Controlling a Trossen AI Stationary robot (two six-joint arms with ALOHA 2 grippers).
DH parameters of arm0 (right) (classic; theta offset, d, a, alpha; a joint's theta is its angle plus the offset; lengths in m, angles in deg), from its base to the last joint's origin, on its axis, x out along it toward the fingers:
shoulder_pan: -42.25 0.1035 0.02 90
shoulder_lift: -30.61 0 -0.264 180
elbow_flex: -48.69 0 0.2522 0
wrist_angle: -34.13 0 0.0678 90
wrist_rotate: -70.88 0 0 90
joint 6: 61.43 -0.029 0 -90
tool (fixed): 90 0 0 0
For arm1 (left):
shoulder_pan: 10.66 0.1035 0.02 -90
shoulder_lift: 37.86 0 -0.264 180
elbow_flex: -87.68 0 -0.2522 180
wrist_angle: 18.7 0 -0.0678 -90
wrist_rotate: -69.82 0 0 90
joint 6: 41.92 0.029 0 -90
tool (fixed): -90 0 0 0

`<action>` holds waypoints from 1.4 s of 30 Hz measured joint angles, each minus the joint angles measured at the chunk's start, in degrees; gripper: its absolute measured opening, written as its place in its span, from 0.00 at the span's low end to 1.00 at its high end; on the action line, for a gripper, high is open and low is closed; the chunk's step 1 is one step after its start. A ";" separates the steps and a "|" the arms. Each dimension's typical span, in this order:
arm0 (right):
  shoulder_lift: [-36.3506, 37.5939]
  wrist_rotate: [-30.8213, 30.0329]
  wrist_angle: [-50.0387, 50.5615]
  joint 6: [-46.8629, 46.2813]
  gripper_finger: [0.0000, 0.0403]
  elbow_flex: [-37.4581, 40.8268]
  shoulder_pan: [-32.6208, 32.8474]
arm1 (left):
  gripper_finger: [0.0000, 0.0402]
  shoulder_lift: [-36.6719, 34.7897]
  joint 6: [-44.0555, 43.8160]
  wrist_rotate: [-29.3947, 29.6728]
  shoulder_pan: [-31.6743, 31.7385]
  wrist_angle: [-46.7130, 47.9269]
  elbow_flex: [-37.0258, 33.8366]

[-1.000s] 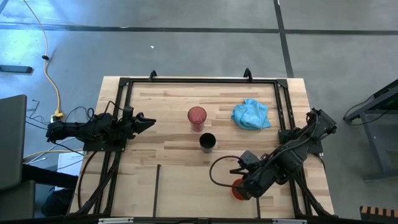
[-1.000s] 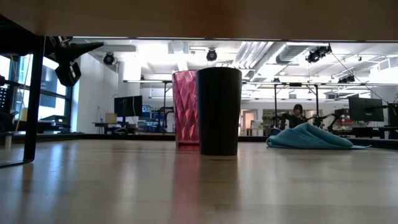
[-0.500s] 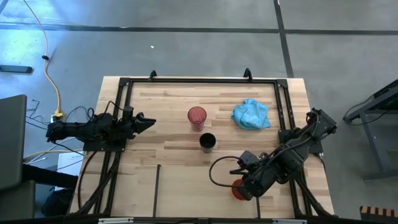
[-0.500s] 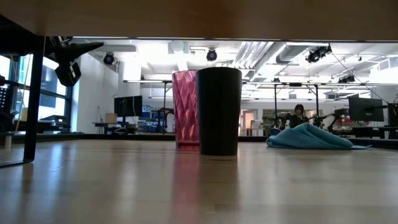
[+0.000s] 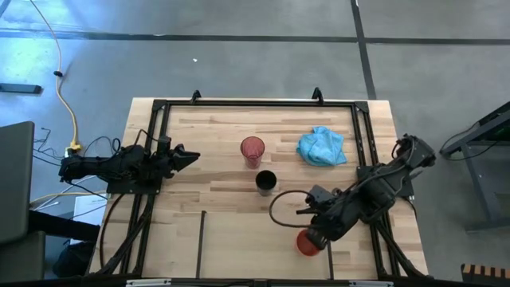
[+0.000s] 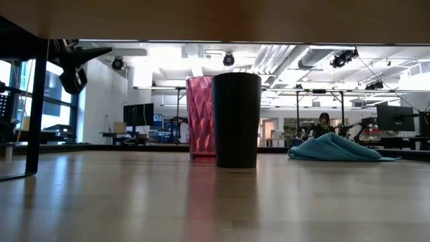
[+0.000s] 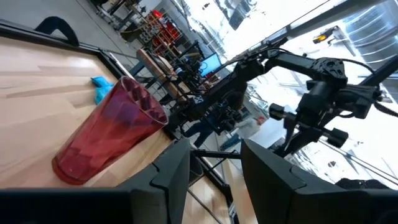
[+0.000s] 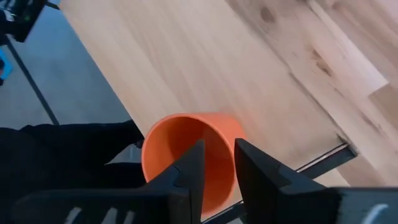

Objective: Stack small to large cups/mugs on shelf
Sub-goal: Put the black cup on the shelf

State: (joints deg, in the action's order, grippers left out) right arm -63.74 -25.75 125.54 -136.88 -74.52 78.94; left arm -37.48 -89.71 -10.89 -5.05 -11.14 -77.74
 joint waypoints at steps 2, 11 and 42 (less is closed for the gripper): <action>0.86 -0.37 -0.02 1.89 0.20 0.00 -0.90 | 0.33 0.00 0.04 0.66 0.00 0.49 0.00; 4.37 -6.68 -0.02 21.71 0.19 -0.04 -7.87 | 0.33 0.01 0.22 0.84 0.00 0.40 0.00; 5.25 -22.24 4.43 50.15 0.19 0.00 -36.71 | 0.33 39.21 8.35 -6.65 -5.62 14.65 30.42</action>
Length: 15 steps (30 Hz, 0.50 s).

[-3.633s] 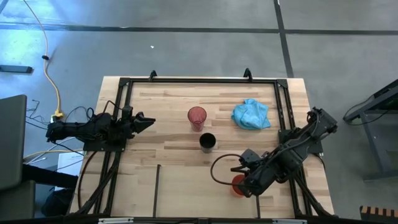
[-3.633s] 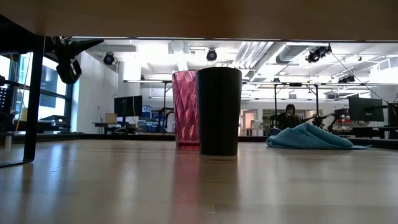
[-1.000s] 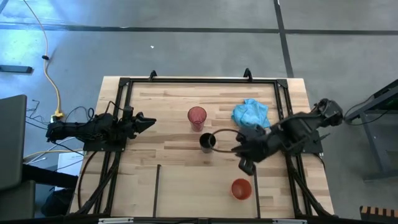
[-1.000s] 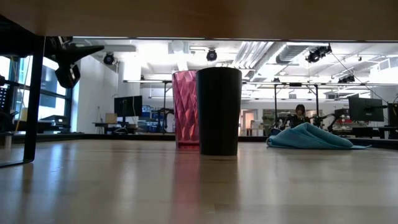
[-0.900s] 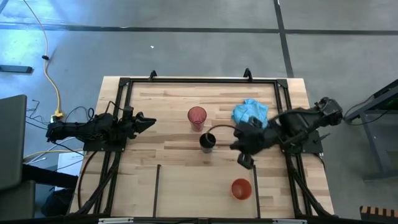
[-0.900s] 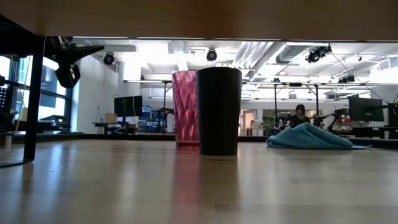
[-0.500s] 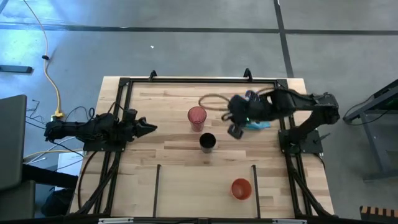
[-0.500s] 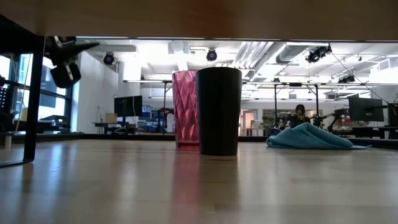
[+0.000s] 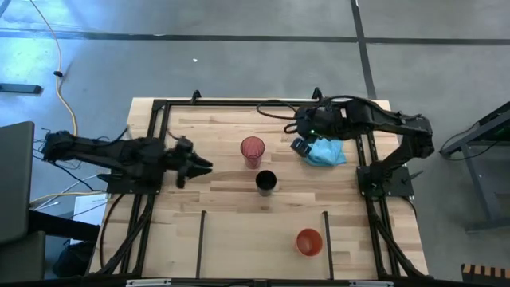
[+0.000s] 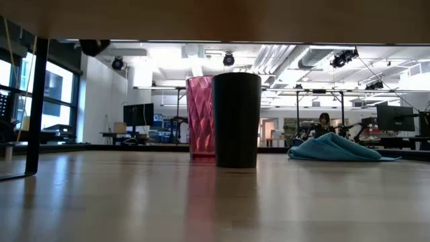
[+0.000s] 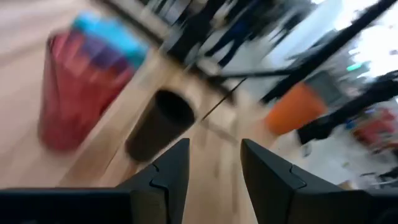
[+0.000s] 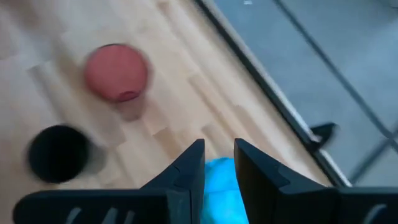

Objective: Stack small to large cups/mugs on shelf
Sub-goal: Put the black cup on the shelf

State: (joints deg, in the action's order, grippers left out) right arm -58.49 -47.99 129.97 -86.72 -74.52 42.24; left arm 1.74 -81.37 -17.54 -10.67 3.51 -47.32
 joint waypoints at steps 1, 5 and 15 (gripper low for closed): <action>0.52 -1.28 0.66 -0.82 0.19 0.00 -0.28 | 0.33 3.21 -1.30 -0.05 0.00 1.76 2.32; 4.10 -2.62 -0.44 -1.43 0.19 0.02 -0.83 | 0.33 15.76 -1.35 -1.19 0.00 8.08 11.88; 18.64 -2.14 -8.29 -3.06 0.19 0.01 1.32 | 0.33 41.06 -0.36 1.15 0.00 20.31 33.59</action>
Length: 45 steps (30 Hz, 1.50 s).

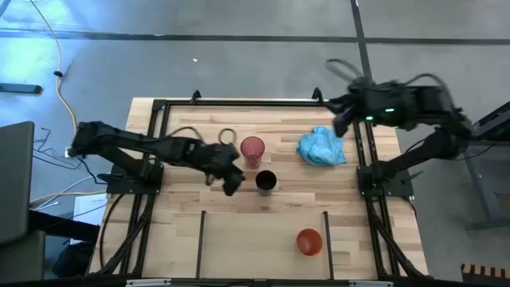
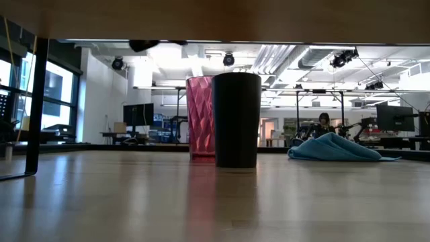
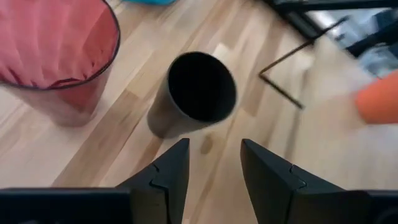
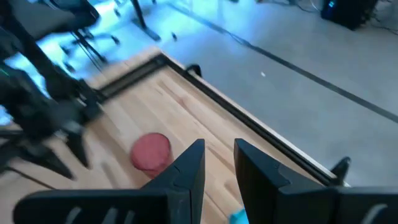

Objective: Stack small to large cups/mugs on shelf
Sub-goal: Put the black cup on the shelf

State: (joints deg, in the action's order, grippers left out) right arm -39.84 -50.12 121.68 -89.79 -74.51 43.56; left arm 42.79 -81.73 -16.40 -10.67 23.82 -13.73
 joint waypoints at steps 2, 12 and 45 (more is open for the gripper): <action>2.51 -0.02 0.10 -0.48 0.19 -0.01 0.66 | 0.33 4.22 -0.75 0.37 0.00 4.36 4.13; 9.19 -0.02 2.57 -0.59 0.19 -0.01 3.68 | 0.33 18.15 -1.59 4.82 0.00 16.95 22.06; 8.99 8.81 8.91 7.87 0.19 0.01 3.99 | 0.33 20.86 -9.62 4.19 0.00 22.50 26.83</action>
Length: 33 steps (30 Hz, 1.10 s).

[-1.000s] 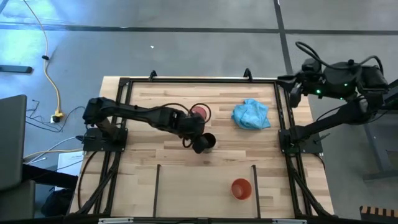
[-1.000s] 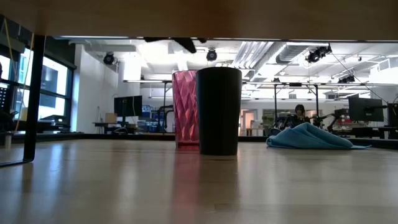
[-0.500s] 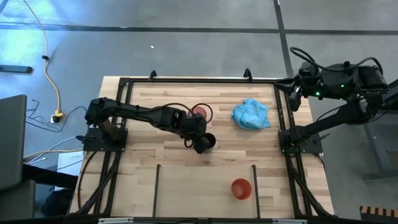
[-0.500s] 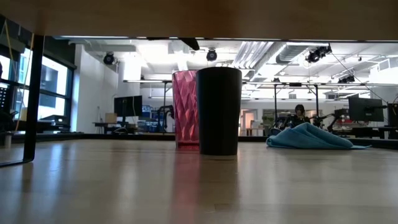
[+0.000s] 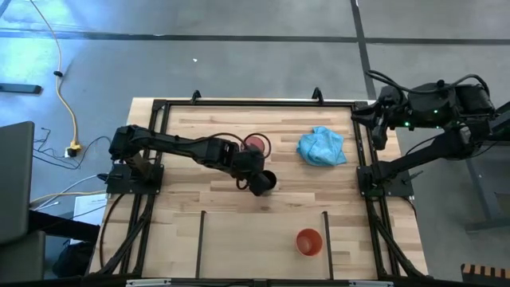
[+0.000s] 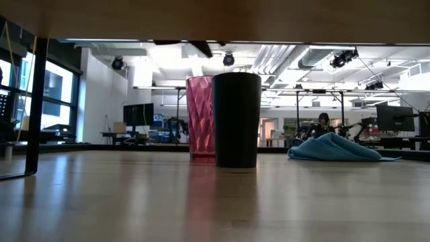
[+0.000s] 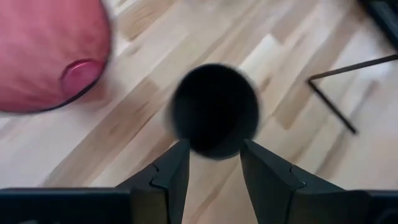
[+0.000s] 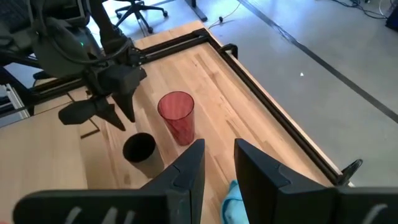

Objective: Stack small to large cups/mugs on shelf
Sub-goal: Put the black cup on the shelf

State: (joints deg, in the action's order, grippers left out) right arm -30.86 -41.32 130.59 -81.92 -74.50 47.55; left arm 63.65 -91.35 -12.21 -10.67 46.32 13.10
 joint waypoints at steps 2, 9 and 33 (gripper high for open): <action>-0.03 0.05 0.00 -0.20 0.19 0.00 0.00 | 0.33 0.00 -1.38 0.87 0.00 2.06 0.00; -0.09 0.13 -0.65 -0.42 0.19 0.00 0.00 | 0.33 0.71 -3.68 2.16 0.00 1.89 0.11; -0.13 0.13 -0.63 -0.44 0.19 -0.02 0.00 | 0.33 5.59 -4.46 0.51 0.44 0.44 0.11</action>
State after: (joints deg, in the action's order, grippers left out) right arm -30.99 -41.18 129.95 -82.35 -74.52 47.55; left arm 69.25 -95.81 -11.70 -10.23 46.77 13.21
